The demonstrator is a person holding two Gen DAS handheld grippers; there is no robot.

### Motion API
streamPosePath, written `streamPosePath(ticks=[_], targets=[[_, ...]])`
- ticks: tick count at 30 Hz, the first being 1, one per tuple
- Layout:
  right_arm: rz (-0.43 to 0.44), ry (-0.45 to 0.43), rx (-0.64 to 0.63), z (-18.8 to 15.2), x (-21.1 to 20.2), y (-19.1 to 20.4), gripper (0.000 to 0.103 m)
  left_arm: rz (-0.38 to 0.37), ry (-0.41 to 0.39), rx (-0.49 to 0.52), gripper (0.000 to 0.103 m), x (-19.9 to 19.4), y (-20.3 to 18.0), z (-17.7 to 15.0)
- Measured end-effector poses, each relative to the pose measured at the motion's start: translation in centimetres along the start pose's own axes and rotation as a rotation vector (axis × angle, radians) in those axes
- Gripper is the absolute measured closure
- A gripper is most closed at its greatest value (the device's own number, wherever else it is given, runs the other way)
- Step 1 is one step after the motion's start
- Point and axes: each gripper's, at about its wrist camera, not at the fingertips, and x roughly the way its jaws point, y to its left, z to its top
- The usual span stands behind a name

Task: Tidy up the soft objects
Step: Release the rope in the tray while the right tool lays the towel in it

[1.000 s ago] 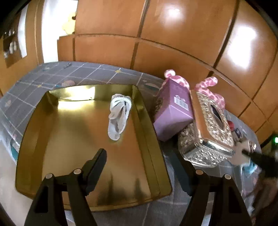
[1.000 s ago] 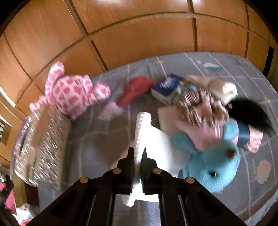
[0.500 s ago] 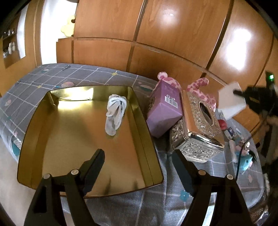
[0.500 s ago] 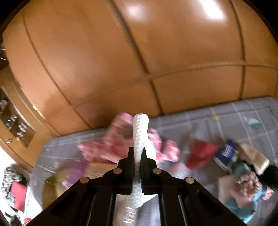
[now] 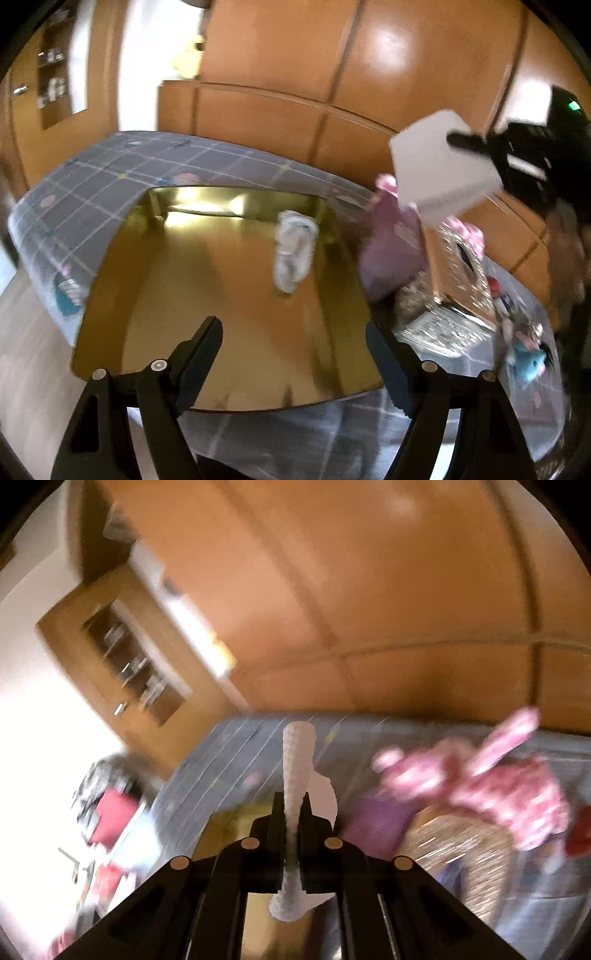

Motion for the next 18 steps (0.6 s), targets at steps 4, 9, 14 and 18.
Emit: streamPosePath(ticks=[4, 9, 14, 18], targets=[[0.071, 0.131, -0.082, -3.8, 2.7, 3.2, 0.099, 0.054, -0.032, -0.076, 0.023, -0.6, 2.5, 0.7], [0.030, 0.286, -0.146, -8.7, 7.4, 5.0, 0.096, 0.098, -0.065, -0.142, 0.023, -1.5, 5.0, 1.5], [-0.040, 0.360, -0.144, -10.6, 10.0, 4.2, 0.069, 0.111, -0.084, -0.155, 0.017, -1.9, 5.6, 1.6], [-0.020, 0.340, -0.116, -11.0, 8.6, 4.0, 0.059, 0.109, -0.086, -0.138, 0.017, -1.8, 5.1, 1.7]])
